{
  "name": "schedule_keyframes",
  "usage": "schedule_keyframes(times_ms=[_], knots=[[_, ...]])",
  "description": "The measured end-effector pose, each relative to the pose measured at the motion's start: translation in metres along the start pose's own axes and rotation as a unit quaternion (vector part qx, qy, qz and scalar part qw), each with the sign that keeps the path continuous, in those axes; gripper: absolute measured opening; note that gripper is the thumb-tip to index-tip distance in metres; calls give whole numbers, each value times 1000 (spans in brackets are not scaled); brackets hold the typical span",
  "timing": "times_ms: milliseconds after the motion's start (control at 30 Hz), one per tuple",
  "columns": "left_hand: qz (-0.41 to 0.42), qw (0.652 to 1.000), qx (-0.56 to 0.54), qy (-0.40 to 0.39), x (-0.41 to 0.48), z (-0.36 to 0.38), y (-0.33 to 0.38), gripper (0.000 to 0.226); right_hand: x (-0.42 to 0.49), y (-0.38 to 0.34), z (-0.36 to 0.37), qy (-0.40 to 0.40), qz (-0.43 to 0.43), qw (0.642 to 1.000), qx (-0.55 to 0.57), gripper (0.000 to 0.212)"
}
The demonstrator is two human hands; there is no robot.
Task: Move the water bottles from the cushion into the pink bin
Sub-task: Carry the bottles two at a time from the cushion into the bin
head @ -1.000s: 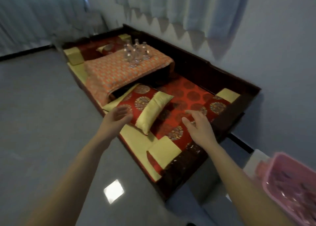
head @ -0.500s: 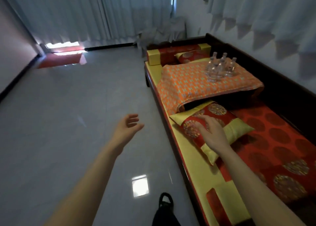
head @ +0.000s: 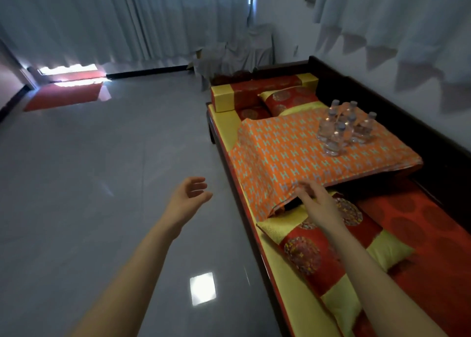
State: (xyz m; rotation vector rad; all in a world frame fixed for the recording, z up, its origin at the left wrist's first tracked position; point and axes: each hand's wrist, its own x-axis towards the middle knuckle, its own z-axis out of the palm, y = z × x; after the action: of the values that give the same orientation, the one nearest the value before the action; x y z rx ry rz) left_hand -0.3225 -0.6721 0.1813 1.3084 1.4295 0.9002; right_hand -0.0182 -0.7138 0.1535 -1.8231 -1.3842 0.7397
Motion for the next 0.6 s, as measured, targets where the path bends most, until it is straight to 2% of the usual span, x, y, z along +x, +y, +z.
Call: schedule_keyframes(times_ms=[233,500,600], knots=[[-6,999,19,-37,134,-6,15,39,108,1,22,47,43,998,4,35],[74,988,37,-132,330,1,83,36,226,-16,24,198,104,973,55,27],[71,982,35,-173,388,29,91,36,255,-13,29,250,136,957,64,26]])
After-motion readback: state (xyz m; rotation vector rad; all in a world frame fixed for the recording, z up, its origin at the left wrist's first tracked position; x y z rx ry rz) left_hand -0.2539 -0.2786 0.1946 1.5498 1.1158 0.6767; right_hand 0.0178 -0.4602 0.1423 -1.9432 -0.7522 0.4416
